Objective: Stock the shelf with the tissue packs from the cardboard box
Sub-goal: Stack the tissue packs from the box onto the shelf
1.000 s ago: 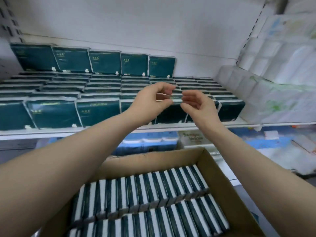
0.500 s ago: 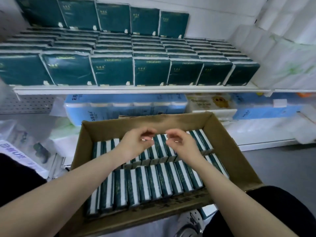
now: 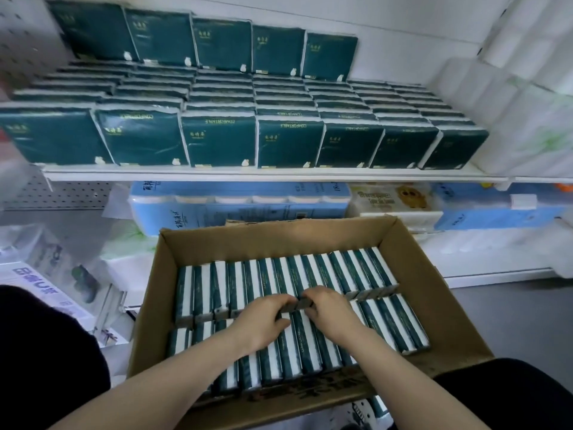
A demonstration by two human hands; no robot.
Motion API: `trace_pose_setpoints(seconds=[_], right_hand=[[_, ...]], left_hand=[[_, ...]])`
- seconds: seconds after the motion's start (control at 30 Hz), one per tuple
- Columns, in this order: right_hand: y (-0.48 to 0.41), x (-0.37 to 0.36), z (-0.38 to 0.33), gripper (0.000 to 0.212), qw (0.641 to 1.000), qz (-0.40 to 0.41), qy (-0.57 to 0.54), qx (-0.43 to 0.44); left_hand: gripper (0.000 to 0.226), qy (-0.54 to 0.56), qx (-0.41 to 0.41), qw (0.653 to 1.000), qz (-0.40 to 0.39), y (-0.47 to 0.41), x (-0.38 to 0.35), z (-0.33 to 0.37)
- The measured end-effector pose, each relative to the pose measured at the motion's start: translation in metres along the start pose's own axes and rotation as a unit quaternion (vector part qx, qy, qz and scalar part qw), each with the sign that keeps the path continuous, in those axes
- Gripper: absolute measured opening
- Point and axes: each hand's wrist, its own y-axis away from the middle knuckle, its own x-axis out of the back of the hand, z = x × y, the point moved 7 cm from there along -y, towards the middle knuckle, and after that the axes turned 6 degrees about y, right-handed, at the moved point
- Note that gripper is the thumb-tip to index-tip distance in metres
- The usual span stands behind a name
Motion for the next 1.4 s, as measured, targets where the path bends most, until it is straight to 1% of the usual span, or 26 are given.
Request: trace_pose_setpoints(seconds=[0.07, 0.17, 0.3, 0.37, 0.47, 0.53, 0.6, 0.7, 0.97, 1.03, 1.1, 1.2, 1.23, 1.3, 1.4], right_hand=[[-0.004, -0.007, -0.001, 0.021, 1.0, -0.008, 0.025, 0.0], [-0.01, -0.015, 0.001, 0.031, 0.999, -0.009, 0.043, -0.014], [-0.015, -0.019, 0.001, 0.043, 0.996, -0.018, 0.077, -0.032], [-0.017, -0.019, 0.001, 0.04, 0.996, -0.018, 0.081, -0.043], [-0.02, -0.017, -0.001, 0.023, 0.994, -0.014, 0.103, -0.044], [-0.02, -0.015, -0.002, 0.019, 0.992, -0.02, 0.119, -0.041], [-0.018, -0.016, -0.001, 0.018, 0.99, -0.041, 0.127, -0.044], [-0.015, -0.017, 0.0, 0.02, 0.991, -0.066, 0.105, -0.042], [-0.01, -0.018, -0.006, 0.023, 0.991, -0.068, 0.116, 0.002], [-0.009, -0.013, -0.01, 0.02, 0.993, -0.064, 0.095, 0.017], [-0.008, 0.0, -0.016, 0.016, 0.997, -0.058, 0.049, 0.027], [-0.005, 0.031, -0.019, 0.011, 0.996, -0.036, -0.075, -0.005], [-0.005, 0.041, -0.018, 0.011, 0.993, -0.024, -0.114, -0.021], [-0.005, 0.062, -0.014, 0.012, 0.986, 0.021, -0.155, -0.052], [-0.006, 0.086, 0.001, 0.012, 0.968, 0.074, -0.205, -0.121]], left_hand=[[0.04, -0.009, 0.005, 1.0, -0.008, 0.001, -0.003, -0.005], [0.048, -0.013, 0.007, 1.0, -0.012, 0.003, -0.004, -0.01], [0.053, -0.015, 0.015, 1.0, -0.012, 0.004, -0.005, -0.017], [0.054, -0.021, 0.023, 0.999, -0.014, 0.003, -0.006, -0.02], [0.055, -0.029, 0.042, 0.998, -0.022, 0.002, -0.008, -0.027], [0.056, -0.03, 0.048, 0.998, -0.028, 0.001, -0.008, -0.03], [0.056, -0.04, 0.05, 0.998, -0.028, 0.001, -0.009, -0.031], [0.058, -0.045, 0.056, 0.997, -0.032, 0.001, -0.01, -0.032], [0.061, -0.06, 0.05, 0.996, -0.05, 0.006, -0.012, -0.027], [0.062, -0.047, 0.051, 0.996, -0.059, 0.007, -0.011, -0.026], [0.062, -0.027, 0.053, 0.996, -0.067, 0.008, -0.008, -0.025], [0.067, 0.023, 0.043, 0.997, -0.061, 0.014, 0.003, -0.013], [0.066, 0.058, 0.04, 0.996, -0.055, 0.015, 0.008, -0.008], [0.058, 0.142, 0.039, 0.988, -0.045, 0.017, 0.017, 0.002], [0.045, 0.275, 0.048, 0.96, -0.032, 0.016, 0.031, 0.014]])
